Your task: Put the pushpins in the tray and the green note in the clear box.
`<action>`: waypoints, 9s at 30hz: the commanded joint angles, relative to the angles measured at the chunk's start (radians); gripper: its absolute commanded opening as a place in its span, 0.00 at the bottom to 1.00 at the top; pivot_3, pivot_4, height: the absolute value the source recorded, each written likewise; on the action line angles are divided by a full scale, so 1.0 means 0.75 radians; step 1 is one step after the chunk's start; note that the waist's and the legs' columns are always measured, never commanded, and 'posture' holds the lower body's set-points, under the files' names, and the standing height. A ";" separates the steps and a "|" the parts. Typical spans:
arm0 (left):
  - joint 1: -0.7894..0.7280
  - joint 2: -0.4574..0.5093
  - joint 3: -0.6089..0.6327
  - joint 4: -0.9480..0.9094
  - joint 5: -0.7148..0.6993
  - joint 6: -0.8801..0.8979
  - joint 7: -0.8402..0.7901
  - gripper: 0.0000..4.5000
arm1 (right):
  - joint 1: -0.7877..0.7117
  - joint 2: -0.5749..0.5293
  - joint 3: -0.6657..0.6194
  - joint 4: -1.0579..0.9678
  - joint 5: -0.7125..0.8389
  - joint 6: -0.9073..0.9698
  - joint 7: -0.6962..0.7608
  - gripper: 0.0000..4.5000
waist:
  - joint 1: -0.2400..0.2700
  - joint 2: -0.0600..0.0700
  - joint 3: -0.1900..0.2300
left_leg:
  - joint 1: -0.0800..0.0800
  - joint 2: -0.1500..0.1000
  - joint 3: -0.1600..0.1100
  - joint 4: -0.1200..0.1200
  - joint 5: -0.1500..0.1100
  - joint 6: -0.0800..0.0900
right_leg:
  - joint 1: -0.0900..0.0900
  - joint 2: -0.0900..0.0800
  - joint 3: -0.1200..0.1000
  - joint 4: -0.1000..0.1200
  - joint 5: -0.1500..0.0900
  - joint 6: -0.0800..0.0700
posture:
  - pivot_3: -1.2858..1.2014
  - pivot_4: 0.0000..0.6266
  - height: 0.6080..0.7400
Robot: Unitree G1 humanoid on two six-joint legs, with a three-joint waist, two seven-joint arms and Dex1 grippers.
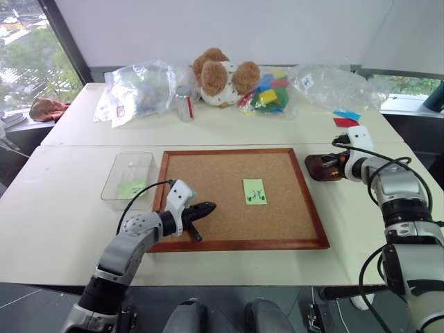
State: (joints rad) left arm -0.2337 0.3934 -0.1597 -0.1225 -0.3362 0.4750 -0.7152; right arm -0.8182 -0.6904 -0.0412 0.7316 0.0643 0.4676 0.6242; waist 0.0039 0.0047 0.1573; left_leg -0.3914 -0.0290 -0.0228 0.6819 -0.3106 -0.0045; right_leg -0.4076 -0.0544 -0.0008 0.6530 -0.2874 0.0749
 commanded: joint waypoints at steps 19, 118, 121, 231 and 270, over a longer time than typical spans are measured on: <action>0.016 0.005 -0.010 -0.006 0.012 0.036 0.002 0.00 | 0.081 -0.044 -0.071 -0.273 0.075 0.107 0.097 0.88 | 0.002 0.000 0.000 | 0.000 0.000 0.000 0.000 0.000 -0.001 | 0.000 0.000 0.000 0.000 0.000 0.000 | 0.52 0.24 1.00; 0.047 0.007 0.006 -0.019 0.014 0.050 -0.001 0.00 | 0.121 -0.022 -0.022 -0.196 0.057 0.078 0.010 0.01 | 0.003 0.002 -0.001 | 0.000 0.000 0.000 -0.001 -0.002 0.004 | 0.000 0.000 0.000 -0.001 0.000 0.000 | 0.52 0.24 1.00; 0.043 0.010 0.007 -0.018 0.013 0.053 -0.003 0.00 | 0.123 -0.019 -0.022 -0.184 0.051 0.073 0.007 0.01 | 0.003 0.002 -0.001 | 0.001 0.000 0.000 -0.001 -0.002 0.004 | 0.001 0.000 0.000 -0.001 0.000 0.000 | 0.52 0.24 1.00; -0.503 -0.374 0.621 0.212 -0.999 0.876 0.319 0.99 | 0.276 -0.037 0.291 -1.548 0.352 0.364 0.368 0.00 | 0.009 -0.001 0.001 | -0.002 0.000 -0.002 0.001 0.001 -0.001 | -0.001 0.001 -0.001 -0.002 0.000 0.000 | 0.52 0.24 1.00; -0.386 -0.575 0.643 0.217 -1.320 0.935 0.711 0.01 | 0.187 -0.014 0.337 -1.627 0.406 0.427 0.375 0.00 | 0.009 -0.001 0.001 | -0.002 0.000 -0.002 0.001 0.002 -0.004 | -0.001 0.001 0.000 -0.002 0.000 0.000 | 0.52 0.24 1.00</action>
State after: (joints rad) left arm -0.5228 -0.0295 0.3118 0.0701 -1.2774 1.1758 -0.1908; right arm -0.6508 -0.6999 0.2297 -0.4509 0.3600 0.7933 0.9085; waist 0.0109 0.0040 0.1578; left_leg -0.3927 -0.0291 -0.0243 0.6826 -0.3091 -0.0073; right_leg -0.4087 -0.0535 -0.0012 0.6516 -0.2873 0.0751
